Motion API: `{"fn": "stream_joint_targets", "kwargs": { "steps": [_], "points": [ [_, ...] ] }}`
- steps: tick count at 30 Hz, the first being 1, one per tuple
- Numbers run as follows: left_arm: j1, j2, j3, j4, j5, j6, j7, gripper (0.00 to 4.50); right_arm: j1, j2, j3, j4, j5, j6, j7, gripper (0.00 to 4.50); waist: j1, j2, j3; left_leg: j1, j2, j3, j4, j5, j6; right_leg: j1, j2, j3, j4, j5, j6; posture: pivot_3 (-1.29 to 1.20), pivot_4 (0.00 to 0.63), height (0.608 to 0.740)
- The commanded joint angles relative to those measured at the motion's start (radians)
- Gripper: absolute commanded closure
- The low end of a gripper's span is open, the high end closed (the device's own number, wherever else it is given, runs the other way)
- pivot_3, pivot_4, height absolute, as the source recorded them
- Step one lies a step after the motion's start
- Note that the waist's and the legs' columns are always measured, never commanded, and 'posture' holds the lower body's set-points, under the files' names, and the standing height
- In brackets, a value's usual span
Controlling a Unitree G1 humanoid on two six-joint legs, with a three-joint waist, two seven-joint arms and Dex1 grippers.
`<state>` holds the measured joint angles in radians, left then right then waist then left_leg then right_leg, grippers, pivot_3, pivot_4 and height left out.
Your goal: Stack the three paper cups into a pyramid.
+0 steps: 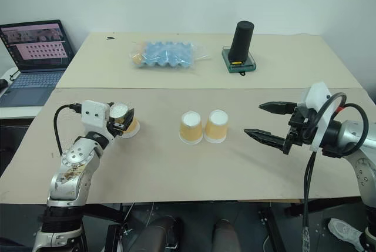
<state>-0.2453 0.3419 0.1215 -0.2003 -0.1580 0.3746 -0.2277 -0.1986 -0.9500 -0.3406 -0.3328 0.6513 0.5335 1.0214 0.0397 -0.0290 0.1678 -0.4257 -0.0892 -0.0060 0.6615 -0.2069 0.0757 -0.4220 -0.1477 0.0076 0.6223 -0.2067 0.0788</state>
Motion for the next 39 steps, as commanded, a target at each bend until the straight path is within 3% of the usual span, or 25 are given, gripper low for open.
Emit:
{"fn": "stream_joint_targets", "kwargs": {
  "steps": [1,9,16,19,25,29,39],
  "points": [
    [-0.027,-0.003,0.019,-0.020,-0.011,-0.004,0.000,2.05,-0.016,-0.011,-0.051,-0.003,0.021,-0.011,0.004,0.00,0.000,0.000,0.000,0.000,0.000,0.000,0.000,0.000,0.000,0.000,0.000,0.000,0.000,0.000,0.000,0.00,0.150,0.726],
    [-0.057,0.002,0.012,-0.036,-0.010,0.001,-0.006,2.06,-0.016,-0.001,-0.058,0.028,0.018,-0.019,0.008,0.00,0.000,0.000,0.000,0.000,0.000,0.000,0.000,0.000,0.000,0.000,0.000,0.000,0.000,0.000,0.000,0.00,0.150,0.726],
    [-0.235,0.026,-0.008,-0.086,-0.050,0.028,-0.072,2.06,-0.004,0.004,-0.053,0.050,-0.004,-0.034,0.005,0.00,0.003,0.000,0.000,0.000,0.000,0.000,0.000,0.000,0.000,0.001,0.000,0.000,0.000,0.000,0.000,0.00,0.150,0.726],
    [-0.406,0.055,-0.045,-0.068,-0.130,0.093,-0.194,2.06,0.011,0.012,-0.052,0.049,-0.015,-0.040,-0.005,0.00,0.003,-0.001,0.000,-0.001,-0.001,0.000,0.001,0.000,0.000,0.001,0.000,0.000,0.000,0.000,0.000,0.00,0.150,0.726],
    [-0.637,0.037,-0.023,0.062,-0.315,0.260,-0.317,2.06,0.033,0.021,-0.065,0.049,-0.037,-0.045,-0.021,0.00,-0.005,0.000,0.000,-0.005,-0.001,-0.001,0.007,0.000,0.002,0.000,0.001,-0.001,0.002,0.000,0.001,0.00,0.150,0.726],
    [-0.781,-0.033,-0.042,0.227,-0.410,0.378,-0.379,2.06,0.064,0.025,-0.084,0.041,-0.053,-0.055,-0.038,0.00,-0.008,-0.001,0.001,-0.004,-0.001,-0.001,0.007,0.004,0.008,0.000,0.002,-0.001,0.004,-0.001,0.002,0.00,0.150,0.726],
    [-0.932,-0.066,-0.201,0.484,-0.355,0.353,-0.649,2.06,0.158,0.052,-0.143,-0.026,-0.056,-0.054,-0.095,0.00,-0.008,-0.001,0.001,-0.005,-0.001,-0.001,0.008,0.004,0.009,0.000,0.002,0.001,0.004,-0.001,0.002,0.00,0.150,0.726]
  ]
}}
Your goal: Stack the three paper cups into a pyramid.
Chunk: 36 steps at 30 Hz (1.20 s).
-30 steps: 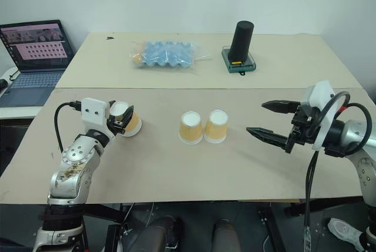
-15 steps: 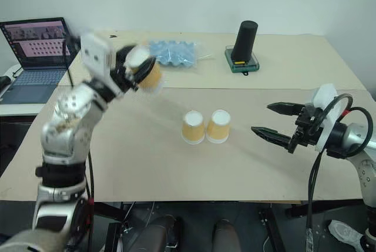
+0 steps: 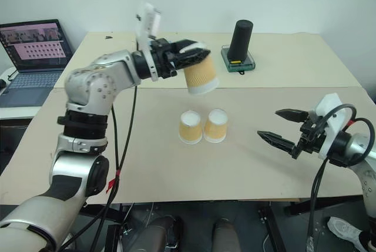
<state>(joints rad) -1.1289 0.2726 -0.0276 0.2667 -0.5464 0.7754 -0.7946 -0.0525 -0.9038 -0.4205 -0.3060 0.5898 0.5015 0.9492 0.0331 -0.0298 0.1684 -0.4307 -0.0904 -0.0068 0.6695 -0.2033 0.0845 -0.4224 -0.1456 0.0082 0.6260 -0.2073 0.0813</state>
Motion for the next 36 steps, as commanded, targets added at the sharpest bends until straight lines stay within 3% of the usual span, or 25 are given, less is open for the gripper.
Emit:
{"fn": "stream_joint_targets", "kwargs": {
  "steps": [1,10,31,33,34,36],
  "points": [
    [-0.049,0.006,-0.074,0.027,0.048,-0.059,-0.110,2.06,0.020,0.011,-0.070,-0.062,0.009,-0.020,-0.031,0.00,-0.001,0.000,0.000,0.000,0.000,0.000,0.000,-0.001,-0.001,0.000,0.000,0.000,0.000,0.000,0.000,0.00,0.150,0.726],
    [-0.043,0.005,-0.211,0.085,0.188,-0.197,-0.232,2.06,0.062,0.050,-0.086,-0.110,0.023,-0.018,-0.072,0.00,-0.004,0.000,0.000,0.000,0.000,0.000,0.000,-0.002,-0.001,0.000,-0.001,0.000,-0.001,0.000,0.000,0.00,0.150,0.726],
    [-0.023,-0.032,-0.226,0.151,0.303,-0.288,-0.268,2.06,0.051,0.041,-0.086,-0.115,0.036,-0.009,-0.093,0.00,-0.006,0.000,0.000,-0.001,0.000,0.000,0.000,-0.001,0.001,0.000,-0.001,0.000,-0.001,0.000,0.000,0.00,0.150,0.726],
    [-0.021,-0.032,-0.224,0.150,0.306,-0.285,-0.269,1.09,0.047,0.039,-0.085,-0.111,0.035,-0.009,-0.093,0.00,-0.006,0.000,0.000,-0.001,0.000,0.000,0.001,-0.001,0.001,0.000,-0.001,0.000,-0.001,0.000,0.000,0.00,0.150,0.726],
    [-0.020,-0.031,-0.224,0.150,0.308,-0.285,-0.269,0.90,0.046,0.038,-0.085,-0.110,0.034,-0.009,-0.093,0.00,-0.006,0.000,0.000,-0.001,0.000,0.000,0.001,-0.001,0.001,0.000,-0.001,0.000,-0.001,0.000,0.000,0.00,0.150,0.726],
    [-0.020,-0.031,-0.221,0.150,0.311,-0.284,-0.270,0.10,0.045,0.038,-0.083,-0.108,0.032,-0.010,-0.092,0.00,-0.006,0.000,0.000,-0.001,0.000,0.000,0.001,-0.001,0.001,0.000,-0.001,0.000,-0.001,0.000,0.000,0.00,0.150,0.726]
  ]
}}
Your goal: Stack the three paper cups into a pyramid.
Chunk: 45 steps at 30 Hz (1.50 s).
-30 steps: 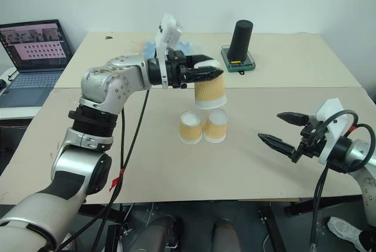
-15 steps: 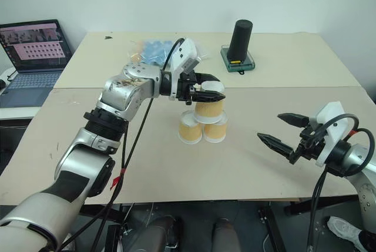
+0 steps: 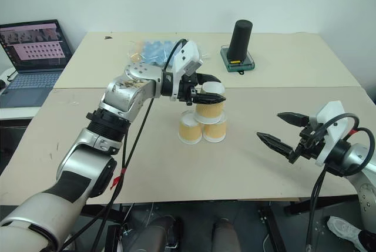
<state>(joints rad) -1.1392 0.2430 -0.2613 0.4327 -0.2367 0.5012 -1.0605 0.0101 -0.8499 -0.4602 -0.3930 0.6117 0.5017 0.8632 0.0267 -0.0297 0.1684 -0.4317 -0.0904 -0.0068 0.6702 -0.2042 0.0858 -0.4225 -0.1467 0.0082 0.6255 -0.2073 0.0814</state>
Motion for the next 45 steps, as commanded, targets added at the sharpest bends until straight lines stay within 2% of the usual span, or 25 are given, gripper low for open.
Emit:
{"fn": "stream_joint_targets", "kwargs": {
  "steps": [1,45],
  "points": [
    [-0.010,-0.002,0.015,-0.016,0.002,-0.007,-0.003,0.03,-0.018,-0.015,-0.042,-0.020,0.011,-0.010,-0.006,0.00,0.000,0.000,0.000,0.000,0.000,0.000,0.000,0.000,0.000,0.000,0.000,0.000,0.000,0.000,0.000,0.00,0.150,0.726],
    [-0.047,0.033,0.107,-0.098,-0.045,0.067,0.009,0.03,-0.071,-0.029,-0.002,0.027,-0.007,-0.014,0.025,0.00,-0.004,0.000,0.000,0.000,0.000,0.000,0.000,0.000,0.000,0.000,0.000,0.000,0.001,0.000,0.000,0.00,0.150,0.726]
  ]
}}
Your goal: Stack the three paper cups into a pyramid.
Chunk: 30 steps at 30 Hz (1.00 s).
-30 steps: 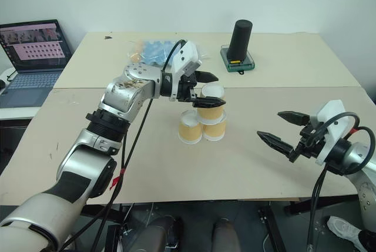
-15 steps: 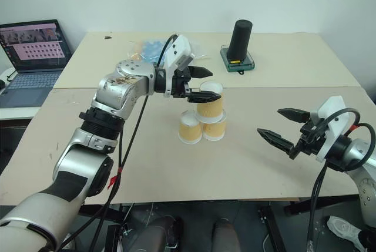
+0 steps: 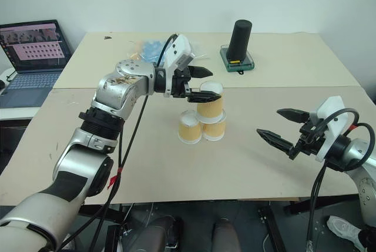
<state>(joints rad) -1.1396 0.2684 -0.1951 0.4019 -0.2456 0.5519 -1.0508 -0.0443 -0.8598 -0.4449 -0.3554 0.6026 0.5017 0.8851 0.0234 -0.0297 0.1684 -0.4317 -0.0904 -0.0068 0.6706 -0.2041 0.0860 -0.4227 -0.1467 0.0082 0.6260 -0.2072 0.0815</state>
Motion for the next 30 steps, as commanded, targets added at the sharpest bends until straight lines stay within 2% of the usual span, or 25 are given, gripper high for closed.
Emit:
{"fn": "stream_joint_targets", "kwargs": {
  "steps": [1,7,10,17,20,24,26,30],
  "points": [
    [-0.048,0.010,0.048,-0.079,-0.044,0.027,-0.002,0.03,-0.017,-0.018,-0.017,-0.010,0.001,-0.014,0.004,0.00,-0.001,0.000,0.000,0.000,0.000,0.000,0.000,0.000,0.000,0.000,0.000,0.000,0.000,0.000,0.000,0.00,0.150,0.726],
    [-0.042,0.043,0.091,-0.167,-0.094,0.106,0.011,0.03,-0.023,-0.018,-0.015,-0.003,-0.003,-0.015,0.010,0.00,-0.006,0.000,0.000,0.000,0.000,0.000,0.000,0.000,0.000,0.000,0.000,0.000,0.000,0.000,0.000,0.00,0.150,0.726],
    [-0.047,0.060,0.153,-0.200,-0.137,0.165,0.059,0.03,-0.036,-0.019,-0.006,0.009,-0.008,-0.019,0.012,0.00,-0.010,0.000,0.000,0.000,0.000,0.000,0.000,0.000,0.000,0.000,0.000,0.000,0.000,0.000,0.000,0.00,0.150,0.726],
    [-0.004,0.096,0.407,-0.162,-0.085,0.102,0.478,0.03,-0.058,-0.018,0.012,0.047,-0.062,-0.027,-0.015,0.00,-0.015,0.000,0.000,0.001,0.000,0.000,0.000,0.000,-0.001,-0.001,0.000,0.000,0.002,0.000,0.000,0.00,0.150,0.726],
    [0.085,0.119,0.449,-0.202,-0.027,0.067,0.619,0.03,-0.081,-0.007,0.018,0.070,-0.093,-0.031,-0.056,0.00,-0.014,0.001,-0.001,0.002,0.000,0.000,0.000,0.000,-0.002,0.000,0.000,0.001,0.002,0.000,0.000,0.00,0.150,0.726],
    [0.265,0.120,0.555,-0.315,0.025,0.072,0.847,0.03,-0.153,0.032,0.035,0.157,-0.185,-0.022,-0.214,0.00,-0.013,0.001,-0.001,0.002,0.000,0.001,0.000,-0.001,-0.004,-0.001,0.000,0.002,0.003,0.000,0.000,0.00,0.150,0.726],
    [0.361,0.141,0.542,-0.384,0.064,0.044,0.875,0.03,-0.176,0.055,0.034,0.192,-0.215,-0.022,-0.273,0.00,-0.011,0.001,0.000,0.002,0.000,0.001,0.000,-0.002,-0.006,-0.001,0.000,0.002,0.003,0.001,0.000,0.00,0.150,0.726],
    [0.604,0.098,0.668,-0.498,0.058,-0.007,0.969,0.03,-0.211,0.171,0.090,0.301,-0.349,-0.052,-0.488,0.00,-0.011,0.000,-0.002,0.004,0.000,0.002,-0.001,-0.002,-0.014,0.000,0.000,0.002,0.002,0.001,0.000,0.00,0.150,0.726]
  ]
}}
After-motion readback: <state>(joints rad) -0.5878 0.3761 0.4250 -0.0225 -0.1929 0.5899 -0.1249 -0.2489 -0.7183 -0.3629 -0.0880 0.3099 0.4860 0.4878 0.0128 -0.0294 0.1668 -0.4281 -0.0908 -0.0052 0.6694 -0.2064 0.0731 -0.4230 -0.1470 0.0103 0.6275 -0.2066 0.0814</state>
